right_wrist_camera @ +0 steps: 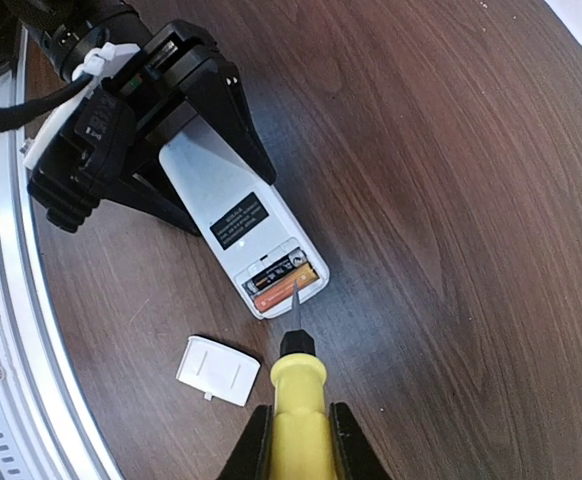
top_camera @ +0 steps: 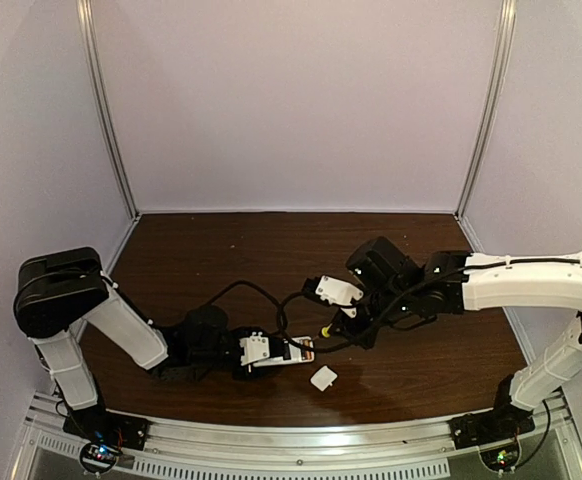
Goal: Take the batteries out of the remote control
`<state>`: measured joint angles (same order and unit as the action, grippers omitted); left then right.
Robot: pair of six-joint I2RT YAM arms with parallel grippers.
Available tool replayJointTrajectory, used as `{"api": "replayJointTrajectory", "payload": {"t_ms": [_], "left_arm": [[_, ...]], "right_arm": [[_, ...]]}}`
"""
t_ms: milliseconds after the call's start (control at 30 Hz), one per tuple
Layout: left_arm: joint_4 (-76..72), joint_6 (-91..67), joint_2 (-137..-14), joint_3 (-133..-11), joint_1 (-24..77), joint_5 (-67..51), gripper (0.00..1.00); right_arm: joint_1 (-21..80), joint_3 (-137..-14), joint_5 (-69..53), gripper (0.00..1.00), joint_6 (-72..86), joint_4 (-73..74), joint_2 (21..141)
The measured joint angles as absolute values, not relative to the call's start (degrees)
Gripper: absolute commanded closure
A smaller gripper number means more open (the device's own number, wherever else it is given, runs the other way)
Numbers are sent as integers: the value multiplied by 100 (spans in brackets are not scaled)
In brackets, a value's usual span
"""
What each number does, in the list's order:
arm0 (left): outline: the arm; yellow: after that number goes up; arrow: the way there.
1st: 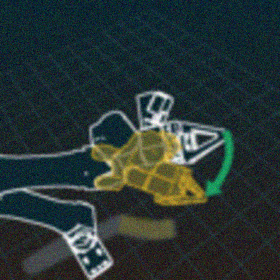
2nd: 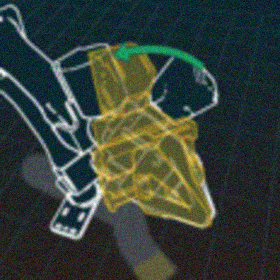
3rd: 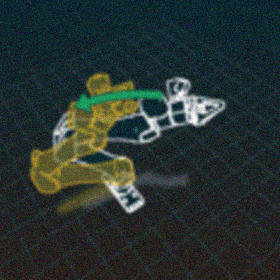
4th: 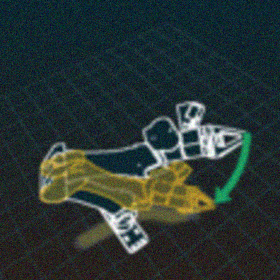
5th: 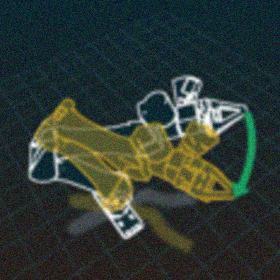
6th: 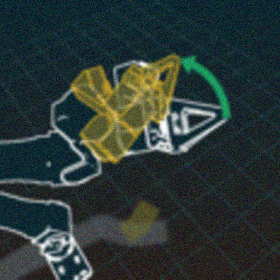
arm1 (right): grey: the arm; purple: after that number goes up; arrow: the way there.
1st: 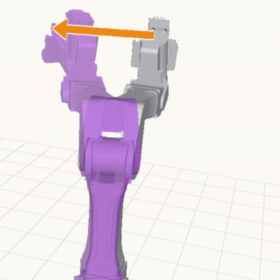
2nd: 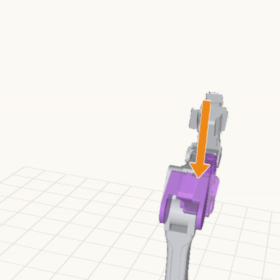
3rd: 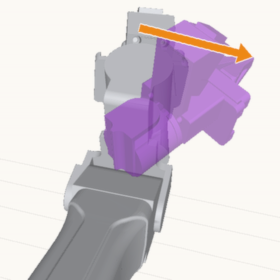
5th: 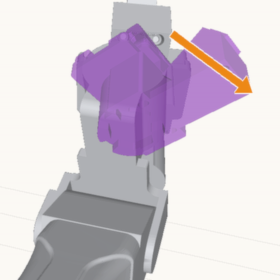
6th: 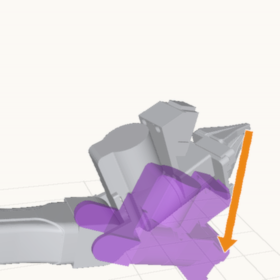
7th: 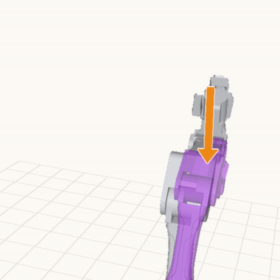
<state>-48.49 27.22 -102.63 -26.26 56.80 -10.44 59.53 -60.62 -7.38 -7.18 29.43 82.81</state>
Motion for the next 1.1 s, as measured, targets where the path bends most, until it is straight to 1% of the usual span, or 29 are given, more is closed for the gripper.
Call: {"api": "replayJointTrajectory", "payload": {"t_ms": [367, 767, 1100], "left_arm": [[-5448, 2639, -10422, -2440, 5684, -707, 100], [-4901, 2668, -10427, -2759, 5684, -1011, 100], [-4779, 2674, -10427, -2810, 5684, -1035, 100]], "right_arm": [[5972, -6241, -810, 100, -731, 2860, 8589], [5977, -6386, -768, 100, -760, 2858, 8750], [5977, -6490, -639, 100, -777, 2985, 8844]]}}
